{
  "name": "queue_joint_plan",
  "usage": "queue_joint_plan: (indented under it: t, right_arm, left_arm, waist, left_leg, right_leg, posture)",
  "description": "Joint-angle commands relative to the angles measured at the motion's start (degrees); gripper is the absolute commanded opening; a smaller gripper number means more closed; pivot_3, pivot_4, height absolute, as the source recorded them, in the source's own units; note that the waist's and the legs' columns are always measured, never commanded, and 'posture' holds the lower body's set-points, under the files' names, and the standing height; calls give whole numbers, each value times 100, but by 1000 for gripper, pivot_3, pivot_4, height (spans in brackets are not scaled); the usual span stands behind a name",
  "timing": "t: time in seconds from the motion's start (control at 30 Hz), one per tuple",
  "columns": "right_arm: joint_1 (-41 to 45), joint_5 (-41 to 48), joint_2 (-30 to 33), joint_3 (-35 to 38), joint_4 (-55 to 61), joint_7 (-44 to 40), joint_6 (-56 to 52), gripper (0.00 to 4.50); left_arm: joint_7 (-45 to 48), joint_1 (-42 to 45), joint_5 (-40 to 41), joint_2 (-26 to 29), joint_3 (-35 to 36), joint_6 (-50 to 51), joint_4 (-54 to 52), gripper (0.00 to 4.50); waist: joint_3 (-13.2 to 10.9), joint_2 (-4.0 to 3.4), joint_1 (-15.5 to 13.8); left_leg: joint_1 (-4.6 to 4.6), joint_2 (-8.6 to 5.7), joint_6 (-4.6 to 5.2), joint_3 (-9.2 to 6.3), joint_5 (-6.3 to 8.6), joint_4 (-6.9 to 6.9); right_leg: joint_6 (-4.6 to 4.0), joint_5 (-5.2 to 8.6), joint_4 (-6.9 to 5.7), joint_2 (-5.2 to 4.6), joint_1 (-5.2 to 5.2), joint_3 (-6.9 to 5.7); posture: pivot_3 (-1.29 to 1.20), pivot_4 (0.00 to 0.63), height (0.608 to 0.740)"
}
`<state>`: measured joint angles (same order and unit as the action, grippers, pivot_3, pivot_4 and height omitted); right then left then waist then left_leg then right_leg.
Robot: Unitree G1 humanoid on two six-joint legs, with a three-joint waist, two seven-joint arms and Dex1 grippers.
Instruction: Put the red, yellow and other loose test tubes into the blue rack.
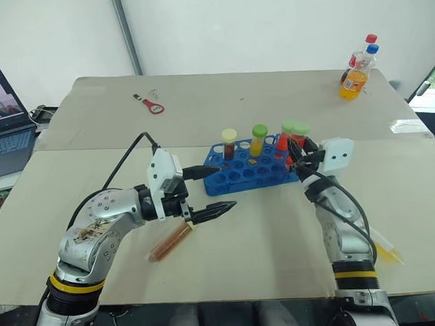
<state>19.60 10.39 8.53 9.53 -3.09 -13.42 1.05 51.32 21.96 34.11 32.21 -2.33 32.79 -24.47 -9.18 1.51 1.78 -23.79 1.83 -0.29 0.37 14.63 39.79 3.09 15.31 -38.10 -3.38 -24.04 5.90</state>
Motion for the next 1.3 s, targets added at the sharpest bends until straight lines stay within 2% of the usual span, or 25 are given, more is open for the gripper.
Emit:
queue_joint_plan:
  t: [0.03,0.1,0.2,0.37,0.53,0.73,0.87,1.0,1.23,1.3]
  right_arm:
    - [-47,152,72,127,179,2,34,2675]
    - [-68,151,128,132,216,-21,-35,3454]
    - [-157,133,399,138,430,-91,-340,4398]
    - [-931,817,1413,437,1845,-740,-1689,4398]
    - [-1709,1470,2972,1028,3178,-1277,-3655,4398]
    - [-2182,1848,4960,1598,3400,-2031,-5781,4398]
    - [-2541,2108,5765,1714,3153,-2713,-6569,4398]
    - [-2671,1877,6141,1236,2641,-3068,-6375,4398]
    - [-2238,1595,6180,287,2065,-3171,-6227,4398]
    - [-2085,1509,6144,38,1934,-3211,-6169,3856]
  left_arm:
    - [-23,90,80,-23,-4,-17,-148,4500]
    - [-23,89,56,-18,-35,-29,-149,4500]
    - [-8,92,-180,63,-208,-103,-106,4500]
    - [-79,181,-505,139,-442,-132,-169,4500]
    - [147,216,-517,305,-599,-129,-390,4500]
    - [563,425,-376,592,-833,92,-612,4500]
    - [824,518,-407,694,-1042,70,-694,4500]
    - [1048,626,-499,694,-1205,-64,-611,4500]
    - [1150,707,-659,592,-1388,-185,-498,4500]
    - [1129,731,-703,561,-1408,-183,-468,4500]
  waist:
    - [0,0,7]
    - [0,0,29]
    - [0,-1,33]
    - [-2,-3,-1]
    - [-3,-7,-79]
    - [-5,-7,-79]
    - [-6,-10,-99]
    - [-6,-10,-104]
    - [-7,-11,-100]
    - [-7,-11,-100]
  left_leg:
    - [0,0,0,0,0,0]
    - [-1,0,0,0,0,-1]
    - [-1,0,0,-1,0,-1]
    - [-5,-2,1,-2,0,-1]
    - [-11,-3,2,-7,1,1]
    - [10,2,3,-13,-1,7]
    - [18,1,4,-22,0,2]
    - [23,-3,8,-27,3,3]
    - [23,-2,8,-29,3,1]
    - [23,-3,9,-29,3,2]
  right_leg:
    - [0,0,0,0,-1,0]
    - [0,0,0,0,-2,0]
    - [0,0,0,0,-1,-1]
    - [0,0,4,-2,-1,-3]
    - [0,1,11,-2,2,-11]
    - [-2,4,19,9,34,-15]
    - [0,5,52,8,62,-26]
    - [2,5,86,4,90,-31]
    - [3,5,90,5,90,-31]
    - [3,5,91,4,90,-31]
  posture:
    - [0,150,719]
    - [0,150,719]
    - [0,150,719]
    - [0,150,719]
    - [0,150,719]
    - [0,150,719]
    - [0,150,719]
    - [0,150,719]
    - [0,150,719]
    - [0,150,719]
